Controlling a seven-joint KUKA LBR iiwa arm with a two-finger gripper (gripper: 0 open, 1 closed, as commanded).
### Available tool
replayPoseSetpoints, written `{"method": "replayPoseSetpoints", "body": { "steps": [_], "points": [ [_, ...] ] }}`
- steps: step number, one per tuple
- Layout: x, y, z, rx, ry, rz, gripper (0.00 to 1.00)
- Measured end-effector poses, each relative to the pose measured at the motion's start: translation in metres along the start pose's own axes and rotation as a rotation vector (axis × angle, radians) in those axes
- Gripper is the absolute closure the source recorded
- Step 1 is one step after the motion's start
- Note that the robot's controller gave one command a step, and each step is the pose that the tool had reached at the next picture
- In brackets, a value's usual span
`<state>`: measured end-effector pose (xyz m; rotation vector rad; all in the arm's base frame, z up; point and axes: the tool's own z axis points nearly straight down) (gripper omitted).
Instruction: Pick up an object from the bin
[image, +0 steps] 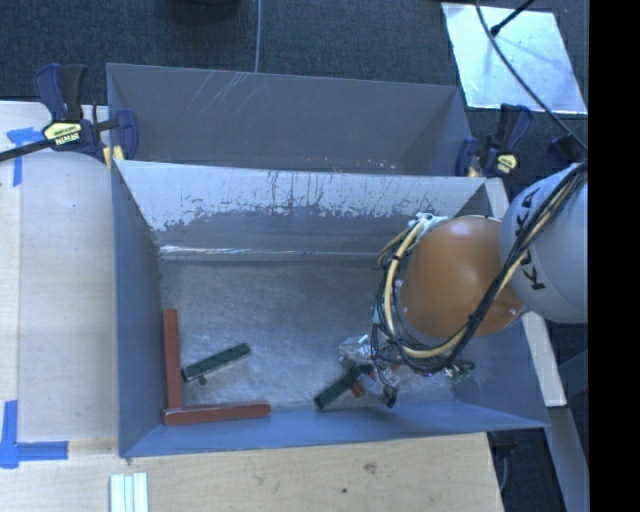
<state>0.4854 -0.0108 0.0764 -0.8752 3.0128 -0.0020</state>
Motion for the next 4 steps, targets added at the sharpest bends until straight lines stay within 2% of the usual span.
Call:
{"method": "replayPoseSetpoints", "body": {
  "steps": [1,2,3,4],
  "points": [
    [-0.006,0.002,0.003,0.002,0.009,-0.018,1.0],
    [0.001,-0.006,-0.031,0.001,-0.002,-0.054,1.0],
    [0.001,-0.005,-0.029,-0.002,0.001,-0.054,0.0],
    [-0.005,0.007,0.006,0.001,-0.004,-0.132,0.0]
  ]
}}
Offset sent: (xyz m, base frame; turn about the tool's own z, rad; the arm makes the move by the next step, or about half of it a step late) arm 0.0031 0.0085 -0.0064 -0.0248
